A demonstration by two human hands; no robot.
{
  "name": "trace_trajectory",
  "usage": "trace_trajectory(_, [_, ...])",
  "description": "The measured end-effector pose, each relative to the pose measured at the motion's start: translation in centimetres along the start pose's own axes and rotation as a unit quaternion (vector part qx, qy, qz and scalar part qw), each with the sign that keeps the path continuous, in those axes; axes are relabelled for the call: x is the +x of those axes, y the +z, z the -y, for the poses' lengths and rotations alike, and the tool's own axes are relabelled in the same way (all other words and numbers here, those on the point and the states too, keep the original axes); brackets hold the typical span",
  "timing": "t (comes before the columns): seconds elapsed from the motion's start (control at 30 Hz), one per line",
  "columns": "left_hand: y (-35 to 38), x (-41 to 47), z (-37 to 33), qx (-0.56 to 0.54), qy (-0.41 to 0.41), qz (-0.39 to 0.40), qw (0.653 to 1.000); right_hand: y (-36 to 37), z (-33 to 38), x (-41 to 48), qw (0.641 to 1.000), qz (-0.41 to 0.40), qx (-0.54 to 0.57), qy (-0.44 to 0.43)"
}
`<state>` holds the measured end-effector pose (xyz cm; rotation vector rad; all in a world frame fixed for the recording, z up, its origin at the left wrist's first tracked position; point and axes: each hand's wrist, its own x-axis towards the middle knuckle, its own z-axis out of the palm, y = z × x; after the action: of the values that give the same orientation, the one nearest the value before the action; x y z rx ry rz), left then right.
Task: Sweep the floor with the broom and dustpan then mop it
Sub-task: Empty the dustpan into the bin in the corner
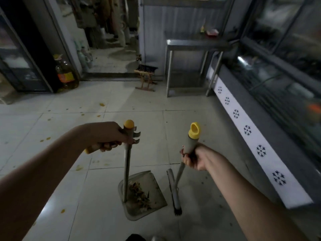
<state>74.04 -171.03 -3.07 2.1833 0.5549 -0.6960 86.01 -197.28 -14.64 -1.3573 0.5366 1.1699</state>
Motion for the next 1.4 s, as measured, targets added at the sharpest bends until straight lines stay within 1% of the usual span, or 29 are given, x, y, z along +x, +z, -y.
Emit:
trace_trajectory(0.17, [-0.1,2.2,-3.5,0.067,0.084,0.069,0.992,-2.4,-1.8,-2.7,0.995,-0.053,0.075,-0.048])
trace_trajectory(0.33, [0.6,3.2,-6.1,0.116,0.178,0.131,0.968,-4.0,-5.1,-6.4,0.973,-0.117,0.175,-0.093])
trace_trajectory(0.47, [2.0,3.0,-8.0,0.165,0.247,0.182,0.937,-5.1,-9.0,-9.9,0.94,-0.185,0.253,-0.136])
trace_trajectory(0.57, [3.7,2.3,-9.7,0.199,0.278,0.192,0.92,-6.0,-12.2,-12.8,0.914,-0.204,0.306,-0.173])
trace_trajectory(0.67, [6.7,0.9,-11.9,0.231,0.303,0.204,0.902,-7.2,-16.2,-16.0,0.891,-0.219,0.34,-0.207])
trace_trajectory(0.8, [11.0,-0.9,-14.7,0.257,0.319,0.229,0.883,-8.6,-20.9,-20.2,0.867,-0.241,0.376,-0.219])
trace_trajectory(1.0, [18.0,-3.9,-18.7,0.295,0.336,0.274,0.852,-11.6,-28.0,-24.7,0.847,-0.242,0.411,-0.233])
trace_trajectory(1.13, [23.0,-6.5,-21.1,0.306,0.355,0.296,0.832,-14.5,-32.4,-27.7,0.838,-0.261,0.422,-0.225])
trace_trajectory(1.23, [27.2,-9.0,-23.1,0.316,0.372,0.291,0.823,-17.0,-35.6,-30.4,0.828,-0.276,0.435,-0.22])
trace_trajectory(1.4, [33.7,-13.2,-26.2,0.333,0.423,0.26,0.802,-20.9,-40.0,-34.4,0.805,-0.317,0.45,-0.222])
